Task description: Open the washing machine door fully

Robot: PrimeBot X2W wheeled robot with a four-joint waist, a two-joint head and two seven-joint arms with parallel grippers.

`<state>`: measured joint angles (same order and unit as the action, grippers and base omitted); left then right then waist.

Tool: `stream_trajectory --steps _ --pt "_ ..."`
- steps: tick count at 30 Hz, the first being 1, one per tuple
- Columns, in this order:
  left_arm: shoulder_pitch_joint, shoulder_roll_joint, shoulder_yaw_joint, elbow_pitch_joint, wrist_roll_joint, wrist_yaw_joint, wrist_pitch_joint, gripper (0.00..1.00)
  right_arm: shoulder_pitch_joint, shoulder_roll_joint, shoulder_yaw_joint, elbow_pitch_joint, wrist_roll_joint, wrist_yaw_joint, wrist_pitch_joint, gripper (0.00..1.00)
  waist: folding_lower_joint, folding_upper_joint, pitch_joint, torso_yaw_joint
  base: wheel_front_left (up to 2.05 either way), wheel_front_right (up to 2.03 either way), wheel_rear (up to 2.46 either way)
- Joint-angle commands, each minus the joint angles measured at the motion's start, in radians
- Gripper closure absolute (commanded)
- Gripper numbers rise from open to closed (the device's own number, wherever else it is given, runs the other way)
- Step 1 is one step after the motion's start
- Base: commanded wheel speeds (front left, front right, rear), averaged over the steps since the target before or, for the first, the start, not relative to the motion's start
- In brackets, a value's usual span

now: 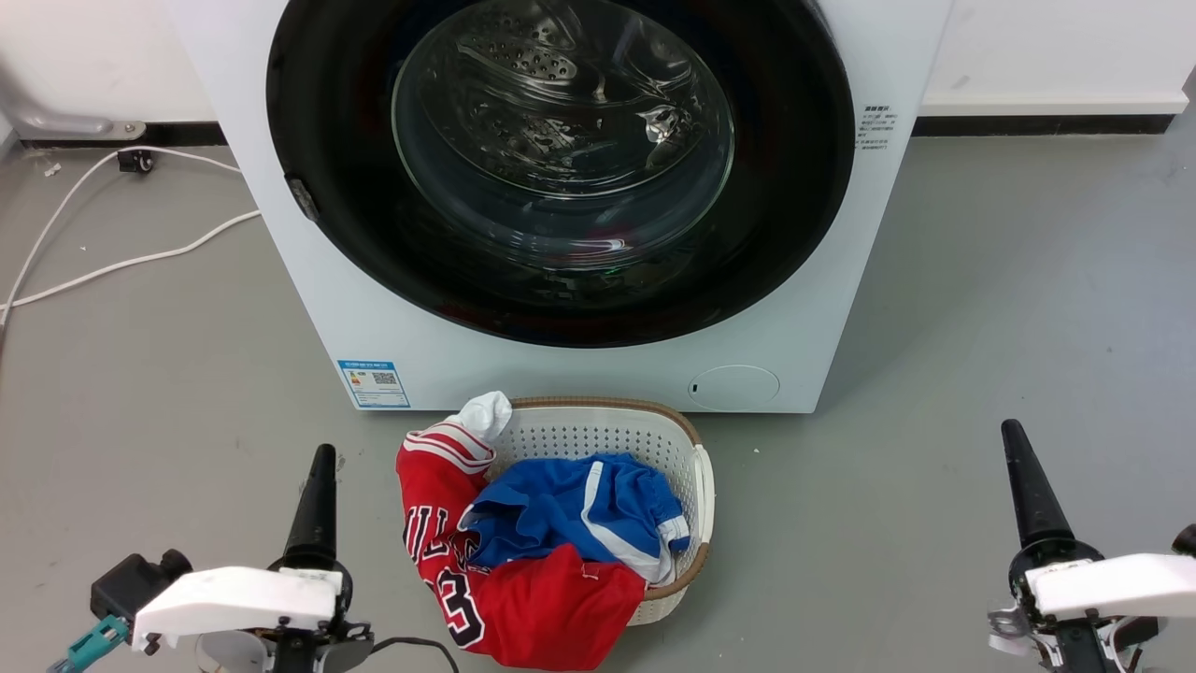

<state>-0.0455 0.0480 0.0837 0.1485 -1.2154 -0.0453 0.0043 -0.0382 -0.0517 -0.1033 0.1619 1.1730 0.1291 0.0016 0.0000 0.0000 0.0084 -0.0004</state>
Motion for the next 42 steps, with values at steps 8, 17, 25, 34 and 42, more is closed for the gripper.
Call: stream_trajectory --steps 8,17,25,34,42 --pt "0.006 0.002 -0.043 -0.043 0.219 0.035 -0.038 0.0 0.006 -0.002 0.024 -0.08 -0.242 0.002 -0.038 0.0 0.0 0.0 0.0 0.0 0.0 0.0 0.0" --pt "0.019 0.009 -0.076 -0.06 0.378 0.066 -0.07 0.0 0.025 -0.001 0.041 -0.129 -0.452 0.002 -0.07 0.0 0.0 0.0 -0.001 -0.001 0.0 0.0 0.0" --pt "0.03 0.02 -0.106 -0.08 0.49 0.088 -0.097 0.0 0.04 -0.001 0.039 -0.14 -0.562 0.002 -0.096 0.0 0.0 0.0 -0.003 -0.001 0.0 0.0 0.0" --pt "0.038 0.03 -0.143 -0.102 0.605 0.108 -0.125 0.0 0.053 -0.001 0.04 -0.161 -0.661 0.002 -0.123 0.0 0.0 0.0 -0.003 0.001 0.0 0.0 0.0" --pt "0.049 0.033 -0.168 -0.116 0.694 0.125 -0.146 0.0 0.068 0.0 0.056 -0.188 -0.746 0.002 -0.145 0.0 0.0 0.0 -0.002 -0.001 0.0 0.0 0.0"
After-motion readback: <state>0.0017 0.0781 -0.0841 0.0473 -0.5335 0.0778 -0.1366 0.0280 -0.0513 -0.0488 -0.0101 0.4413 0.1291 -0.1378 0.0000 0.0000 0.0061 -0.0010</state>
